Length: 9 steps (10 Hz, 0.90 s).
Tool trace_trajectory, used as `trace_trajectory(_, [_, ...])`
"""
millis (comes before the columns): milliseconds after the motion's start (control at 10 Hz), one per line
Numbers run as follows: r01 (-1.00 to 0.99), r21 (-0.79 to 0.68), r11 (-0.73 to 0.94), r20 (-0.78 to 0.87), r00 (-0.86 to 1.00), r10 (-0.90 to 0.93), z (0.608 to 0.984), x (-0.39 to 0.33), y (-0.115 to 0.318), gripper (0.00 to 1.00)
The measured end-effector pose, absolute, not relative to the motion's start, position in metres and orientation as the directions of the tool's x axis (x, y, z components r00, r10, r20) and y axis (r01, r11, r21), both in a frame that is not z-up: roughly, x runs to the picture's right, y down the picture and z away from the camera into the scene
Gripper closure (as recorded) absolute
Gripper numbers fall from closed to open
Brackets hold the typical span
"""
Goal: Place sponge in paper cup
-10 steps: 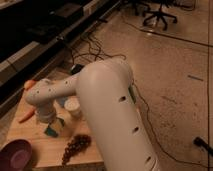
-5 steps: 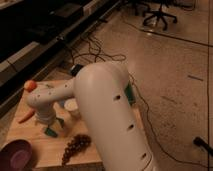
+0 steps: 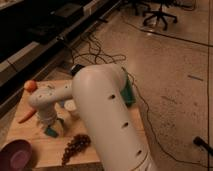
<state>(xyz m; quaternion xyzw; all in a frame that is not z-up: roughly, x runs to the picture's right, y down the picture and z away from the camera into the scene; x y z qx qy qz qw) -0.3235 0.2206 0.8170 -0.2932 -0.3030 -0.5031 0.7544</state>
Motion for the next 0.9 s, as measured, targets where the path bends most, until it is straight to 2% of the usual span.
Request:
trace_trajectory(400, [0.939,-0.143,0.313,0.756,0.308,-0.577,0.816,-0.325,0.22,0.61])
trace_trajectory(600, [0.94,-0.161,0.299,0.738,0.316,-0.597,0.803,-0.319,0.206,0.81])
trace_trajectory(800, [0.946,-0.167,0.277,0.718,0.31,-0.623,0.78,-0.314,0.185,0.98])
trace_trajectory(900, [0.947,-0.172,0.27,0.71,0.309,-0.633,0.769,-0.308,0.174,1.0])
